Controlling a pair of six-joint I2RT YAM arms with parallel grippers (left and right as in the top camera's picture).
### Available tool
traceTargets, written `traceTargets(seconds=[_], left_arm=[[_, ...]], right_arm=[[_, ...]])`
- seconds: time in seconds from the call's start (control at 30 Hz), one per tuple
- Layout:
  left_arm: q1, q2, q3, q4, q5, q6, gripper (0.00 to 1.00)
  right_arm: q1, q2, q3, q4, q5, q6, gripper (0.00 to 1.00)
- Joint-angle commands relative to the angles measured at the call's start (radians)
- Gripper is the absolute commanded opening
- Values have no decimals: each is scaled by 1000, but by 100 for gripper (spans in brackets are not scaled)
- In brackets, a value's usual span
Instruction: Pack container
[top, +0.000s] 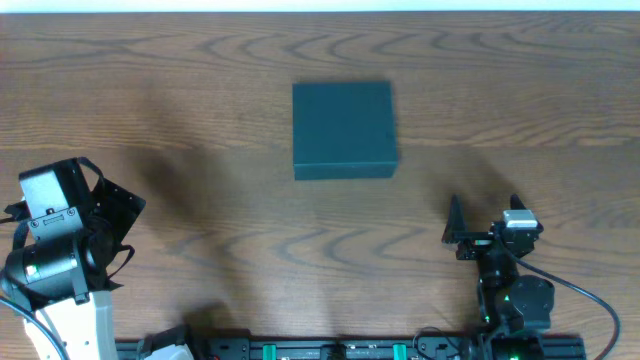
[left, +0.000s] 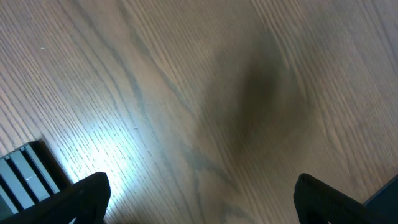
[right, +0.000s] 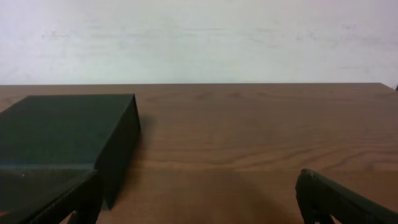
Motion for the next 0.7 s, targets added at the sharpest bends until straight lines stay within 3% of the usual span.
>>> traceTargets(seconds=[0.0, 0.43, 0.67], left_arm=[[1, 2, 19, 0, -15, 11, 95], [-55, -123, 4, -5, -11, 8, 95], [-196, -338, -162, 279, 1, 149, 95]], right_arm=[[-6, -2, -2, -6, 3, -11, 99], [-6, -2, -2, -6, 3, -11, 99], [-6, -2, -2, -6, 3, -11, 99]])
